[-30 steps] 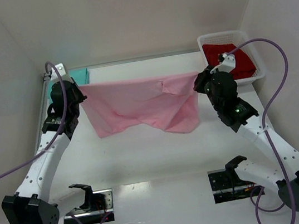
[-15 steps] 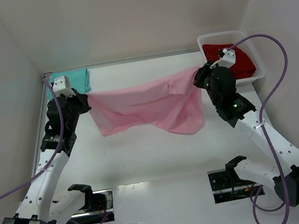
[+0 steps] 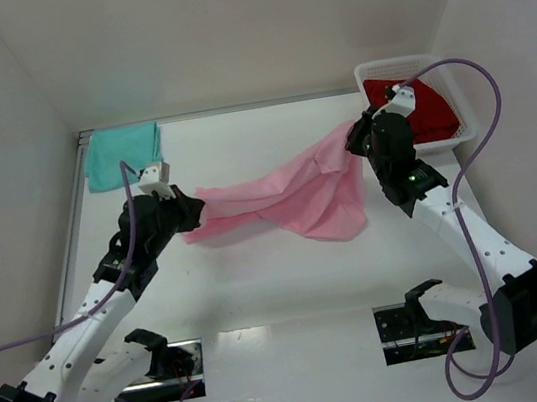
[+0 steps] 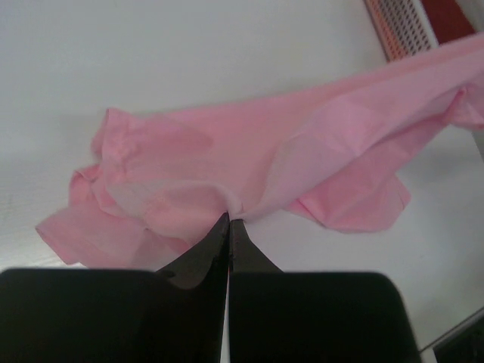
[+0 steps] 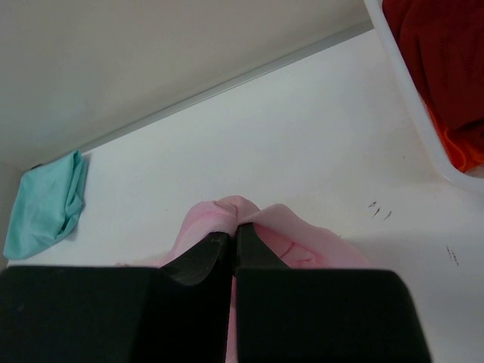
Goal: Fold and stack the t-shirts
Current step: Flatten out the tshirt
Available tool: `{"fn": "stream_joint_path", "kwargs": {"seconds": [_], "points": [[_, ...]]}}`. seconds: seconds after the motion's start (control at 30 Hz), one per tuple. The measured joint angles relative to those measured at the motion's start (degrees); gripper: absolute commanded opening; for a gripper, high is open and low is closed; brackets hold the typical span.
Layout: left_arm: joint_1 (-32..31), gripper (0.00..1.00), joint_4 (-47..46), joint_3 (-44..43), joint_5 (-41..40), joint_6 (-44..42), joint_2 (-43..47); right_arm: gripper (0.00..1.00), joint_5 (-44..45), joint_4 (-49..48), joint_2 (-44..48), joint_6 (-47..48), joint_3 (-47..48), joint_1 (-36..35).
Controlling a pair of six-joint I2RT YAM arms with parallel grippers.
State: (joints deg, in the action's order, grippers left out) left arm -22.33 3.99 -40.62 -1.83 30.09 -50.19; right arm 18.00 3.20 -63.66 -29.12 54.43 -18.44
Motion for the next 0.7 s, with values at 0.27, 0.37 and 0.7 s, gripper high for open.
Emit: {"fn": "stream_joint_path", "kwargs": {"seconds": [0.27,0.37,0.7], "points": [[-7.5,0.64,2.2,5.2,-0.3,3.0,-5.3,0.01,-0.7,-0.2,-2.7,0.0,0.0,0.1],[-9.4,0.85,2.6,5.0,-1.3,3.7,-8.0,0.01,-0.8,-0.2,-2.9,0.0,0.0,0.4],[-11.2,1.0,3.2,1.4,-9.7,4.3,-9.4,0.01,-0.9,-0.6,-3.1,0.0,0.0,1.0]]}}
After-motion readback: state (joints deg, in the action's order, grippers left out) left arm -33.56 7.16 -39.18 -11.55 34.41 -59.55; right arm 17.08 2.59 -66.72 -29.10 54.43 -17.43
